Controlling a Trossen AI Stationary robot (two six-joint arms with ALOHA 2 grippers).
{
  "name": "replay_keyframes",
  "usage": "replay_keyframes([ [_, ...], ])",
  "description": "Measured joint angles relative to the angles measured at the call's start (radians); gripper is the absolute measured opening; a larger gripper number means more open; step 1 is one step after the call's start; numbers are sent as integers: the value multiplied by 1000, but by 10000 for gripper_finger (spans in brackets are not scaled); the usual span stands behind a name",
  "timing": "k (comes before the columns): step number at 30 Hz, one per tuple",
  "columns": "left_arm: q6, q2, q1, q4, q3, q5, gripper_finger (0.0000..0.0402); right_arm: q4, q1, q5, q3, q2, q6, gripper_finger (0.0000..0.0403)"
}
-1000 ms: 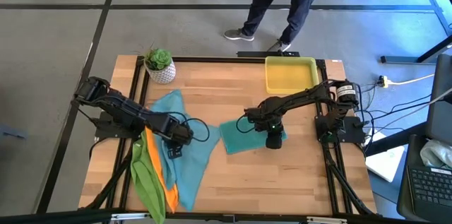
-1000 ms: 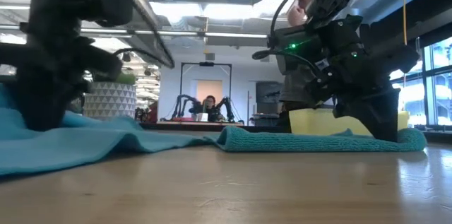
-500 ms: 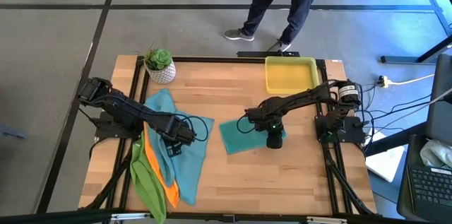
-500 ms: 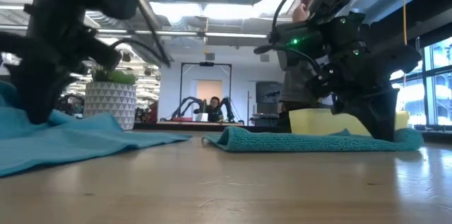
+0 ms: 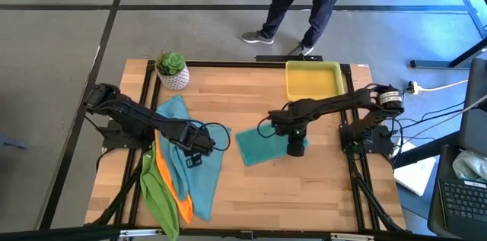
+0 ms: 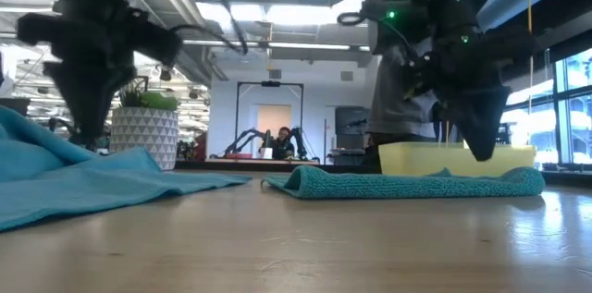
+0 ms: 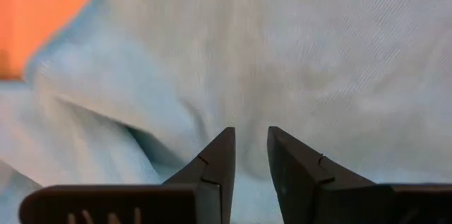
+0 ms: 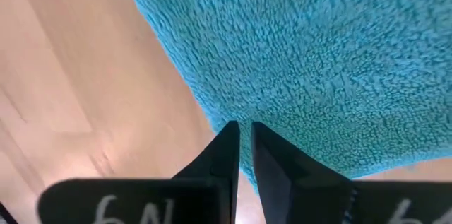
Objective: Fold microfiber towels
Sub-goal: Fold the right blue microfiber towel
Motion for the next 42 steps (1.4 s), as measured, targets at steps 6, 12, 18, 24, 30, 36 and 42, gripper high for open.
replay_keyframes([
  [6,36,-1,0,20,85,-109,78,105,4,-39,1,-49,180,42],
  [12,194,-2,3,343,112,-201,78,213,47,-48,2,-72,351,42],
  [18,340,31,76,721,29,-156,78,210,67,-3,-15,-51,424,42],
  [24,338,138,173,852,13,9,78,221,60,-3,-113,-46,510,42],
  [30,342,221,186,1002,14,59,78,215,59,38,-142,-77,510,42],
  [36,283,287,172,964,14,116,78,276,42,70,-216,-77,503,42],
  [42,211,297,130,964,14,131,78,347,14,67,-281,-83,423,42],
])
